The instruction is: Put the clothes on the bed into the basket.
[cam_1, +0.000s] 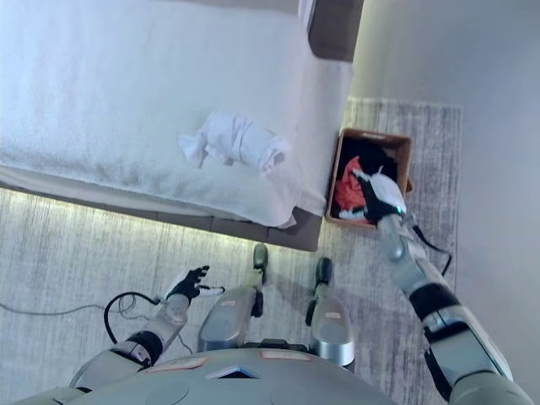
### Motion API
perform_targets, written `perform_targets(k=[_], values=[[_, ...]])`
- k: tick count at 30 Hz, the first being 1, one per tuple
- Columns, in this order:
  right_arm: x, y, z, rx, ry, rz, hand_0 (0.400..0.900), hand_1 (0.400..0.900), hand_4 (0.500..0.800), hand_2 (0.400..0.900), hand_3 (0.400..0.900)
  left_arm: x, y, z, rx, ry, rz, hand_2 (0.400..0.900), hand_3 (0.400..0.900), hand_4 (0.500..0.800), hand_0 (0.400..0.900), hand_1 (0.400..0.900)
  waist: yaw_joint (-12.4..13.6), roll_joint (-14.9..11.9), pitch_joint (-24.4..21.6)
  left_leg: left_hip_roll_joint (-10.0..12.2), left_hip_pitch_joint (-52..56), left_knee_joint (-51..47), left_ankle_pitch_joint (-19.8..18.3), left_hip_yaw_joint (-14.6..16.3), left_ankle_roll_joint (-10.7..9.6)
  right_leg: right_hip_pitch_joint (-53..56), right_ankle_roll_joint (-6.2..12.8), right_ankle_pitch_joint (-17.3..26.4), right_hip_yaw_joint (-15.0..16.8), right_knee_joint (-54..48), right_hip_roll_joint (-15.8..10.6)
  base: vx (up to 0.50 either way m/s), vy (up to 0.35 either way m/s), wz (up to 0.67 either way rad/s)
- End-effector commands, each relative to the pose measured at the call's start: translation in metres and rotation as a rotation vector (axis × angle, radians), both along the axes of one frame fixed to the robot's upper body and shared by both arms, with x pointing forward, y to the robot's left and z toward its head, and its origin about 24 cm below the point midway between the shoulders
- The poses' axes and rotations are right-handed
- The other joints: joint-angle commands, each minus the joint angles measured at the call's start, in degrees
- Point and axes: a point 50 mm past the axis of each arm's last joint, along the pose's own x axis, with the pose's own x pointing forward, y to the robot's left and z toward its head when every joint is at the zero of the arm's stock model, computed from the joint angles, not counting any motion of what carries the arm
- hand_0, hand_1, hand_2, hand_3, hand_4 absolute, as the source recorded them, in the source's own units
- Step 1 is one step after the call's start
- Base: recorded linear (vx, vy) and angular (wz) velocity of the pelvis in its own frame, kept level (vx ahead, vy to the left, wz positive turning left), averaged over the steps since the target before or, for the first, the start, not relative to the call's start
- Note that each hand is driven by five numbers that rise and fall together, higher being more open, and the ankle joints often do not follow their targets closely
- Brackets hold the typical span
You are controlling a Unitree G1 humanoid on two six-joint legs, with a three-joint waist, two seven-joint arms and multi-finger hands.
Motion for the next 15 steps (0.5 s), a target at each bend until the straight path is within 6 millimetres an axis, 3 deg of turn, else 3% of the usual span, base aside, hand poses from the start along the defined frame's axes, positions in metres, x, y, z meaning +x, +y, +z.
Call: perform_targets(k=[1,7,11,15], values=[[0.042,0.042,0.073,-0.037,-0.328,0.132,0.9,0.9,0.8,0.9,0.9,0.02,-0.002,0.011,0.036,-0.099,-0.041,0.9,0.9,0.8,0.9,0.9,1.83,-2.45,-0.01,-0.32,-3.92,5.27,-5.5,-3.07,0.28,0.45,2.47,-2.76,1.81,1.51,-3.13,-0.02,0.034,0.1],[0.07,0.08,0.112,-0.025,-0.434,0.195,0.9,0.9,0.8,0.9,0.9,0.029,-0.012,0.014,0.017,-0.126,-0.055,0.9,0.9,0.8,0.9,0.9,3.53,-2.49,2.75,-1.08,-7.3,6.88,-5.55,-4.0,0.63,-2.27,2.52,-1.61,1.66,1.79,-3.32,-0.02,0.026,0.09],[0.082,0.098,0.137,-0.048,-0.498,0.229,0.9,0.9,0.8,0.9,0.9,0.023,0.004,0.013,0.023,-0.126,0.068,0.9,0.9,0.8,0.9,0.9,5.26,-3.48,4.67,-1.27,-9.78,8.96,-5.94,-5.01,0.54,-3.24,2.48,-1.02,0.88,1.51,-3.04,-0.02,-0.002,0.14],[0.092,0.108,0.15,-0.061,-0.516,0.223,0.9,0.9,0.8,0.9,0.9,0.02,0.017,0.013,0.068,-0.121,0.128,0.9,0.9,0.8,0.9,0.9,6.52,-5.11,5.88,-1.22,-12.02,10.46,-6.03,-6.18,0.47,-4.36,2.33,-0.62,0.13,1.68,-2.53,-0.02,-0.015,0.13]])
